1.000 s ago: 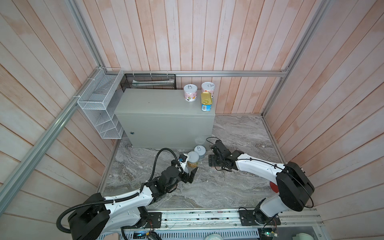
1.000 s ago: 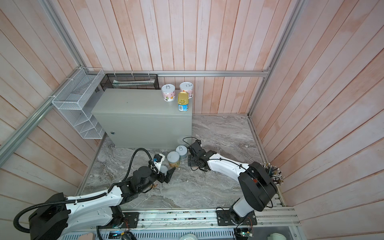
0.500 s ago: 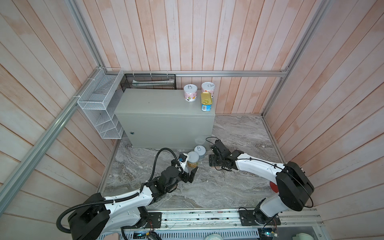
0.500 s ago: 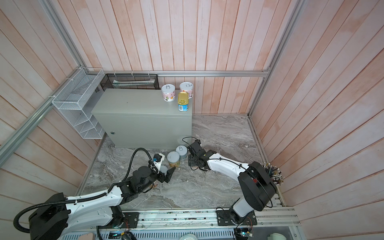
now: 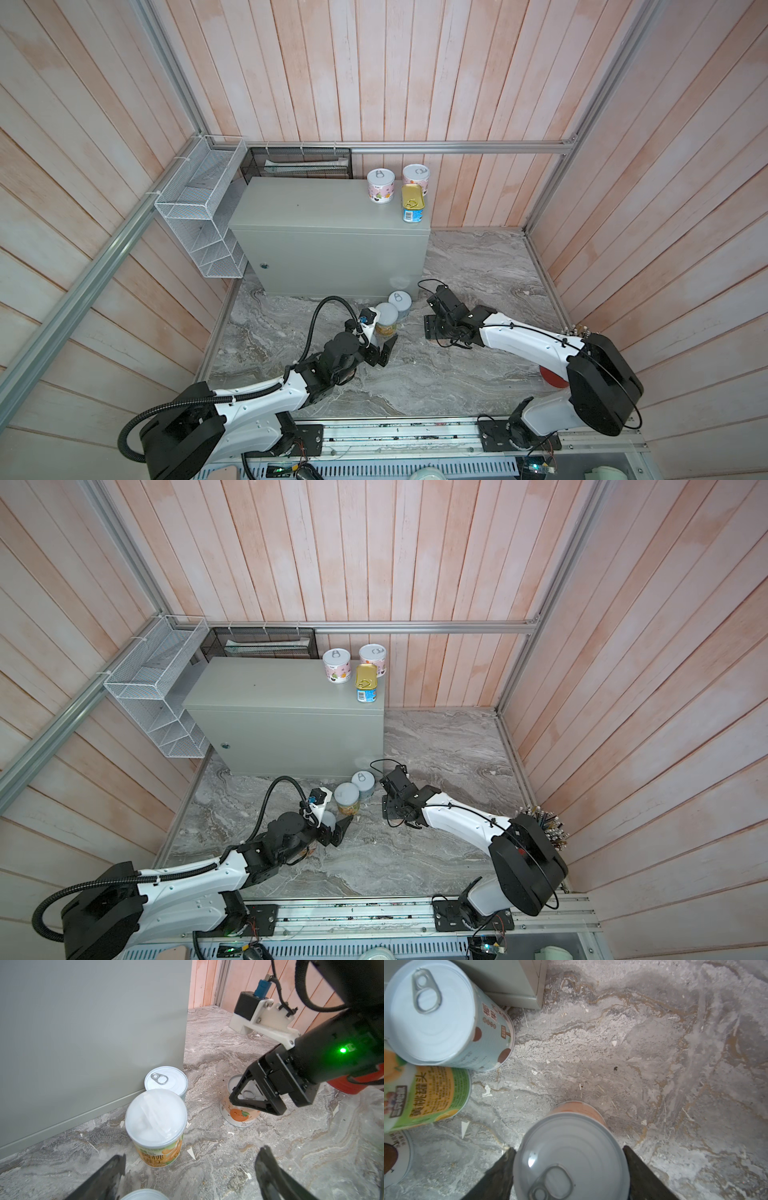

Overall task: Place and organize the canned foods onto the counter
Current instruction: 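Lower the right gripper over the orange-labelled can while the left hovers, then close the right gripper on the orange-labelled can and lift it toward the left gripper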

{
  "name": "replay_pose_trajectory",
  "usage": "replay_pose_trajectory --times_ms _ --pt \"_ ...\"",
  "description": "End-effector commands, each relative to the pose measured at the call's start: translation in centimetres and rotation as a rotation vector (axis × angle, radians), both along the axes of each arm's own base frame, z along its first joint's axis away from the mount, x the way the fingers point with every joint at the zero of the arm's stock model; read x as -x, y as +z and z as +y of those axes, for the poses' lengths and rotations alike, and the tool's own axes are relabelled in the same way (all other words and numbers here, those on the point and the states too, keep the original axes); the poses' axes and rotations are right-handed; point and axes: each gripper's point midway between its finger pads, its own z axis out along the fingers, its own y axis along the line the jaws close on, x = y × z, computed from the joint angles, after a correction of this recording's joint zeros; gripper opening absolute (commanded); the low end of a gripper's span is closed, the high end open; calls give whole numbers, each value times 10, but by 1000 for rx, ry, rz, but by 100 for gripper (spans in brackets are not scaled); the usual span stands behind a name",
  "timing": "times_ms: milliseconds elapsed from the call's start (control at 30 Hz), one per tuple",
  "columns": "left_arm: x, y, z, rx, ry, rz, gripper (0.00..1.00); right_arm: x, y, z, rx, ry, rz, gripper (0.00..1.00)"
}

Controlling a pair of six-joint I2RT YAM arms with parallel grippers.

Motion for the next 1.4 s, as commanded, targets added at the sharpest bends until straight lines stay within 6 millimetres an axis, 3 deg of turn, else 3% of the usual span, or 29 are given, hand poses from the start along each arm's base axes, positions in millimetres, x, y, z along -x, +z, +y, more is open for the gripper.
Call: replay_pose_trajectory --times_ms 0,333,767,1033,1367 --pt "-2 13 -7 39 -10 -22 100 -1 12 -1 -37 -14 -32 68" --pt "0 17 -8 51 -26 -28 100 9 6 -4 -69 -7 -4 68" --pt "10 13 -24 67 -126 -13 100 13 42 7 -265 4 -70 68" --pt "30 23 -37 120 -264 -37 100 14 64 13 -338 24 -104 68" --pt "41 25 -44 143 -338 -35 100 19 78 25 -401 88 -104 65"
